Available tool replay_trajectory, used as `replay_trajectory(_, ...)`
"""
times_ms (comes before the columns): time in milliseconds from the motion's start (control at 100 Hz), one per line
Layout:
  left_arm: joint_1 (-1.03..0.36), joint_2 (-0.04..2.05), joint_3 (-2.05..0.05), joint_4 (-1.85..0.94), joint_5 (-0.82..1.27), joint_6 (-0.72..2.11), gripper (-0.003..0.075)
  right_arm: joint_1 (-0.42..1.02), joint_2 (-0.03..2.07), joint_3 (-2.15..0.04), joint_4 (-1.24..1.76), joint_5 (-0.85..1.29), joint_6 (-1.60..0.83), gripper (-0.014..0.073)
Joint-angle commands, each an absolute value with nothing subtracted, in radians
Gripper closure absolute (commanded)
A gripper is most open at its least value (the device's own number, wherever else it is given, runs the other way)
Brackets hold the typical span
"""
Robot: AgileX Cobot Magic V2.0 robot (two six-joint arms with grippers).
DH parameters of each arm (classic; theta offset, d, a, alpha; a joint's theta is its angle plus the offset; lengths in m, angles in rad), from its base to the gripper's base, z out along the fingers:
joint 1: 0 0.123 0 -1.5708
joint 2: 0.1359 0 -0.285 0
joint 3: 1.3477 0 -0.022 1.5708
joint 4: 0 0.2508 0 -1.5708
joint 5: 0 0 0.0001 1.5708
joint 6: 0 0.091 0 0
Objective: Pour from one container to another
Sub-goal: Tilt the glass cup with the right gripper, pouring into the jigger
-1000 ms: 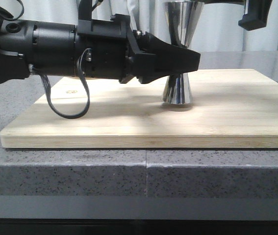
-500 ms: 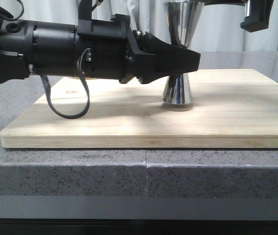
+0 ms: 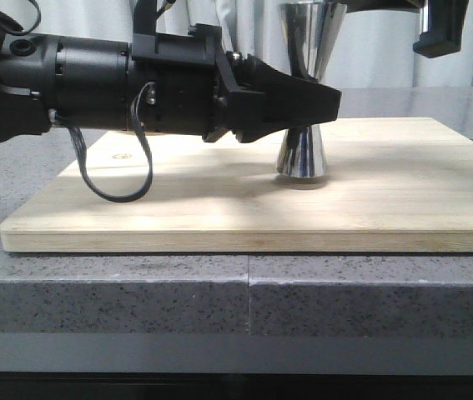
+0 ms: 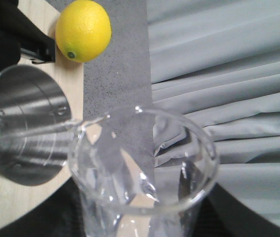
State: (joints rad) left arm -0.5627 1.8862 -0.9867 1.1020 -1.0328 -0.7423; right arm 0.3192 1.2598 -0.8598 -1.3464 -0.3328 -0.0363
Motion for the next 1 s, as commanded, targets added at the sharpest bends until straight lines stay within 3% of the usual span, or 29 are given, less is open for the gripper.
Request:
replay_trajectory(0,-0.562,1.826,-1.014,1.055,-1.112,-0.754,0.0741,0.319,1.224,-0.897,-1.342,-0.352,-0.038,0.0374)
replay_trajectory(990,-0.562,1.826,-1.014,1.069,-1.112,-0.754,0.0741,0.319,1.224,-0.897,-1.388,-0.346,-0.038,0.0374)
